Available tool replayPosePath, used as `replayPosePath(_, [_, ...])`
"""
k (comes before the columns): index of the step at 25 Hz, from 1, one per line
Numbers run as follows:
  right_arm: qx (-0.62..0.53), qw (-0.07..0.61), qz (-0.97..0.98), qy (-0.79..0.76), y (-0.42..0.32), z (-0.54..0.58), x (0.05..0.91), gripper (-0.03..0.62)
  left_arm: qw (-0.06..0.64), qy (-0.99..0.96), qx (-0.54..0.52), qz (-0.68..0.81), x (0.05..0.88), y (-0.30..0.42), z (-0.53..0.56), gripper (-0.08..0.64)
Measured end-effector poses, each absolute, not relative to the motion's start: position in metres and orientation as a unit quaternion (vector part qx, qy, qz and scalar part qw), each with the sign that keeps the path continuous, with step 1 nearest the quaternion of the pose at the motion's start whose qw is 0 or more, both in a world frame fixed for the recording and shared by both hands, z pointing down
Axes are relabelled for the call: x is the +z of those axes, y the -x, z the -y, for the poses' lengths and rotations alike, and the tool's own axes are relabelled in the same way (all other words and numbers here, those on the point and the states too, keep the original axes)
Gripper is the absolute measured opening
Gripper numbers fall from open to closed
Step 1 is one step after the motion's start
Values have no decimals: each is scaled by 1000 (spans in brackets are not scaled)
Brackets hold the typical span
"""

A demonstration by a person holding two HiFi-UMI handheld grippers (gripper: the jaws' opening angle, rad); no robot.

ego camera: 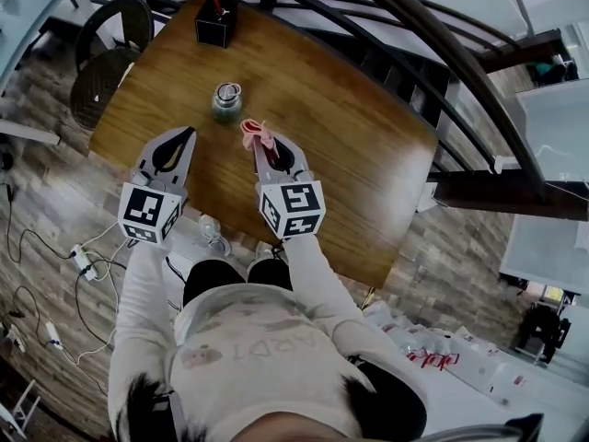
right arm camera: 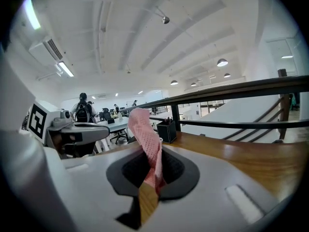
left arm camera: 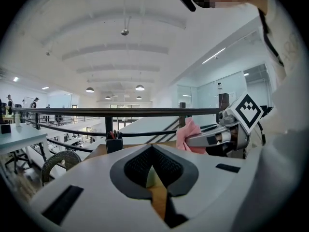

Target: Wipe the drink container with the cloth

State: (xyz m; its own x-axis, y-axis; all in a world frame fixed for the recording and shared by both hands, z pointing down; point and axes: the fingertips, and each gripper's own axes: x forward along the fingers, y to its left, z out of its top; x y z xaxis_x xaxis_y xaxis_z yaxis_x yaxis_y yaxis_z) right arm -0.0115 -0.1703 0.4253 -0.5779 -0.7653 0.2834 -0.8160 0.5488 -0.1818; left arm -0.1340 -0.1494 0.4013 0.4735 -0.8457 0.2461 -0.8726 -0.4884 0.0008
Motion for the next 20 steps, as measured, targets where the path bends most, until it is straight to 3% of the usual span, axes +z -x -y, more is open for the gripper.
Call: replayPosePath(20, [95, 32, 901, -423, -25, 104, 351, 37, 30, -829, 35, 557, 330, 114, 73, 3])
